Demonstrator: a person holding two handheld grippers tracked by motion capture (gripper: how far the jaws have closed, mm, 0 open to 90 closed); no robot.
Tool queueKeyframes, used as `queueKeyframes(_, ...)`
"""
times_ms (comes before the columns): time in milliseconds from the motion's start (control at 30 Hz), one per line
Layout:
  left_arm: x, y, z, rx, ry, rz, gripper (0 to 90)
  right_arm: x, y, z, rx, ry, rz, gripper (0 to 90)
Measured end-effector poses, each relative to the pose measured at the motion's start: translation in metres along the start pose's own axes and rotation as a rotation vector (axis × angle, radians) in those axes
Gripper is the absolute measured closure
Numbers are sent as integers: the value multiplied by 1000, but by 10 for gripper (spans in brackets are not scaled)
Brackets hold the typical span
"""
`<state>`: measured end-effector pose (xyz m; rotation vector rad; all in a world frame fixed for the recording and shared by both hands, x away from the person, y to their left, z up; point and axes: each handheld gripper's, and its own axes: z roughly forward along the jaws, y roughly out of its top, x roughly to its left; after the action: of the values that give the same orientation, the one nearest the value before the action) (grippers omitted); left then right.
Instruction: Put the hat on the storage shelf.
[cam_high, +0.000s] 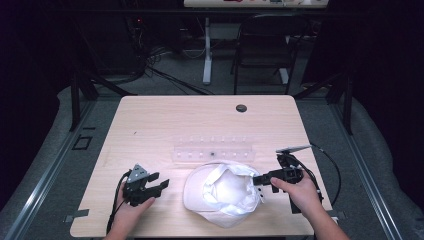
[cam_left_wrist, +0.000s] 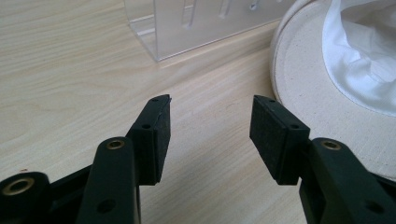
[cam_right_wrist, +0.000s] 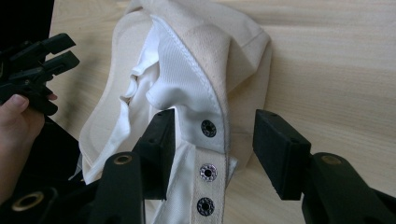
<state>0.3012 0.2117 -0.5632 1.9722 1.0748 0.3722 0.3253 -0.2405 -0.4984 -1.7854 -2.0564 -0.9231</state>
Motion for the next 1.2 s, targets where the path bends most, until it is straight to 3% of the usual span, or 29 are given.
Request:
queueKeyframes(600, 0, 0, 0, 0, -1, 0, 484, 2, -6, 26, 70, 44, 11, 492)
queueKeyframes(800, 0, 0, 0, 1, -1, 1, 484, 6, -5, 20, 72, 69, 13, 492)
queueKeyframes(833, 0, 0, 0, 0, -1, 0, 484, 7, -5, 20, 50, 71, 32, 492)
queueKeyframes(933, 0, 0, 0, 1, 0, 1, 484, 9, -4, 17, 51, 86, 40, 494)
queueKeyframes(1033, 0, 0, 0, 1, 1, 0, 484, 9, -3, 14, 61, 101, 23, 500)
queueKeyframes(1200, 0, 0, 0, 1, 0, -4, 484, 15, 1, 8, 66, 120, 34, 549)
